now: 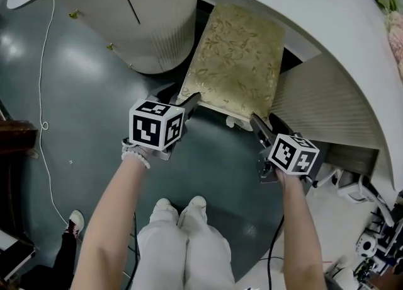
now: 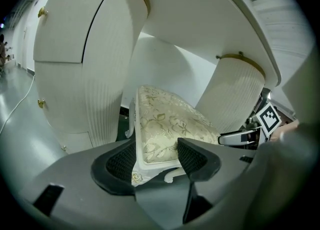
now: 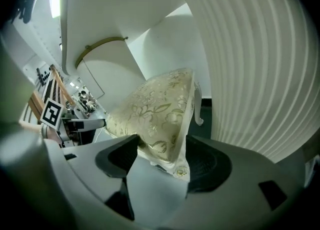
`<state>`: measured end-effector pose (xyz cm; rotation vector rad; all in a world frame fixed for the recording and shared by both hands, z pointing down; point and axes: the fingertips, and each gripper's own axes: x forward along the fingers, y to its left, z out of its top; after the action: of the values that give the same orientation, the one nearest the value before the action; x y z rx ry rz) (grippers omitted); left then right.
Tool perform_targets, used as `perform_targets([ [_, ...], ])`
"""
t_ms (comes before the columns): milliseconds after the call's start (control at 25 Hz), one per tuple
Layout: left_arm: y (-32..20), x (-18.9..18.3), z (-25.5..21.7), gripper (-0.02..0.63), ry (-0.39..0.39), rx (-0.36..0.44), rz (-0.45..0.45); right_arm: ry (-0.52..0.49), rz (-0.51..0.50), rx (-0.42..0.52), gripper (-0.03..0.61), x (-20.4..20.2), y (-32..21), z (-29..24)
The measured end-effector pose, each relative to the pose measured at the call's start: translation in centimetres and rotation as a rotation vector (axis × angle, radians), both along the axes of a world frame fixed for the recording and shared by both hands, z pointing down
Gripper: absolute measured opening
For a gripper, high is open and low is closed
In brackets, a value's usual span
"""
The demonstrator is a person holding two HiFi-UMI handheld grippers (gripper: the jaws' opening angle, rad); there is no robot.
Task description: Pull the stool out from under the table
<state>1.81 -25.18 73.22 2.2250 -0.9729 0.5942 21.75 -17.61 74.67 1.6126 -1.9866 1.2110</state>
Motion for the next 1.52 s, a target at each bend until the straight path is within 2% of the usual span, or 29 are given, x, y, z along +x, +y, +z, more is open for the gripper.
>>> perform_targets([
  [200, -0.1, 0.2, 0.7, 0.262, 0.039, -0.038, 0.007, -0.028, -0.061, 0.013, 0.29, -0.4, -0.4, 0.1],
  [280, 0.0, 0.4, 0.8, 0.238, 0.045, -0.034, 0.015, -0.032, -0.075, 0.019, 0.29, -0.5, -0.3, 0.1],
  [440, 0.1, 0.5, 0.7, 0.238, 0.037, -0.014, 0.002, -0.004, -0.06, 0.034, 0.288, -0.4, -0.3, -0.1],
  [680, 0.3, 0.5, 0.6, 0.229, 0.012, -0.04, 0.02, -0.007, -0.041, 0.019, 0.265, -0.5, -0.2, -0.3],
  [1120, 0.4, 0.3, 0.7, 0.227, -0.027, -0.077, 0.044, -0.005, -0.041, -0.028, 0.264, -0.9, 0.3, -0.3],
  [1520, 9.1, -4.1, 0.1, 0.222, -0.058, -0.104, 0.054, 0.006, -0.066, -0.07, 0.262, -5.3, 8.8, -0.8],
])
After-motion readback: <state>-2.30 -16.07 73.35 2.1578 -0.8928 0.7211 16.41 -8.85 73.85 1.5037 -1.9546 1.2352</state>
